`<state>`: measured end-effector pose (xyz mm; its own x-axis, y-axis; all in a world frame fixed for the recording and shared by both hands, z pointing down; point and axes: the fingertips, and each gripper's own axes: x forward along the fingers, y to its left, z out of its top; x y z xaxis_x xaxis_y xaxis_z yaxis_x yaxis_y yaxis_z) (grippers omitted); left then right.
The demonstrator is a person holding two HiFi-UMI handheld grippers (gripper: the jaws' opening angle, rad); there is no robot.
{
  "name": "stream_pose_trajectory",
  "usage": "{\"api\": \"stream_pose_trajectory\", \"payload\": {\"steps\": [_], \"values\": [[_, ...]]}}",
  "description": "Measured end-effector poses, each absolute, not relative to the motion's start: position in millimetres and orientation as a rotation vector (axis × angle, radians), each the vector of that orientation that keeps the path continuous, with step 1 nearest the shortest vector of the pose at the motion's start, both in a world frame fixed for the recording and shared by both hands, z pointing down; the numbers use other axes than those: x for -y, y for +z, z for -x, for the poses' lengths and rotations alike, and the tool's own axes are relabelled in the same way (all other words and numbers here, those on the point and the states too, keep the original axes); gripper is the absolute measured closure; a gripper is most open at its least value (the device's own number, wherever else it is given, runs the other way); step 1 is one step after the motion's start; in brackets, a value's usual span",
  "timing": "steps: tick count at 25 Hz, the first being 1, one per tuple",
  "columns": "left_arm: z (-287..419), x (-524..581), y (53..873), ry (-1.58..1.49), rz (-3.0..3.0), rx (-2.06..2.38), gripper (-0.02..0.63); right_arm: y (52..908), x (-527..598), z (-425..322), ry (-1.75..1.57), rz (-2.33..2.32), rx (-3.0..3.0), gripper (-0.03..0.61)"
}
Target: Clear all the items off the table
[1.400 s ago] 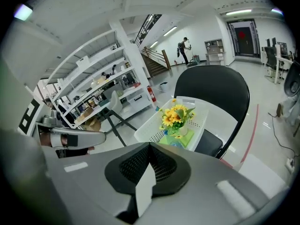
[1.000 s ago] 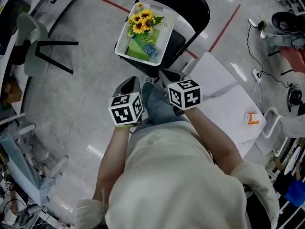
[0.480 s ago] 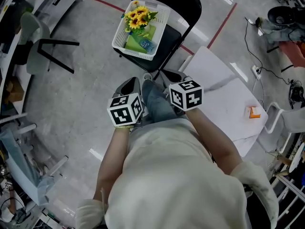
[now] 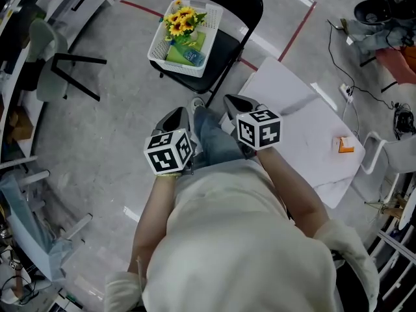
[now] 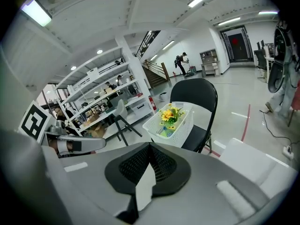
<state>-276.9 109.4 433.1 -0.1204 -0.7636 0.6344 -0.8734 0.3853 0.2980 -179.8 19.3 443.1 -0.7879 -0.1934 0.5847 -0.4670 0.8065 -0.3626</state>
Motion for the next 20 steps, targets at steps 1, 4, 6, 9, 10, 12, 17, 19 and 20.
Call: {"api": "stream_pose_trajectory", "payload": {"steps": [1,4,6,9,10,12,17,19,20], "values": [[273.2,-111.5,432.3,0.190,-1.413,1.910,0.604,441.5,-20.6,175.6,0.681,-0.493,2.459,0.580],[262.3,-116.0,429.6,0.195,-1.429,1.912,0.604,437.7,-23.9,163.8,0.677,-0.508,2.469,0.580],[255.4,-118.4,428.5,0.198,-1.441,1.912,0.604,435.6,-26.6,156.4,0.671,-0.518,2.474,0.580],[247.7,-122.9,428.1,0.201,-1.450,1.905,0.604,432.2,-32.4,147.5,0.657,-0.531,2.481,0.580],[245.4,-124.2,427.7,0.205,-1.454,1.903,0.604,431.6,-34.1,144.8,0.653,-0.535,2.481,0.580],[240.2,-126.4,426.5,0.213,-1.465,1.899,0.604,432.1,-36.0,138.6,0.656,-0.547,2.475,0.580],[230.0,-127.0,426.0,0.223,-1.476,1.881,0.604,430.5,-34.0,123.9,0.678,-0.576,2.461,0.580],[226.0,-125.1,426.3,0.220,-1.485,1.869,0.604,431.2,-32.4,118.2,0.683,-0.582,2.452,0.579],[224.0,-124.1,426.1,0.220,-1.493,1.865,0.604,432.9,-31.3,115.4,0.688,-0.588,2.446,0.580]]}}
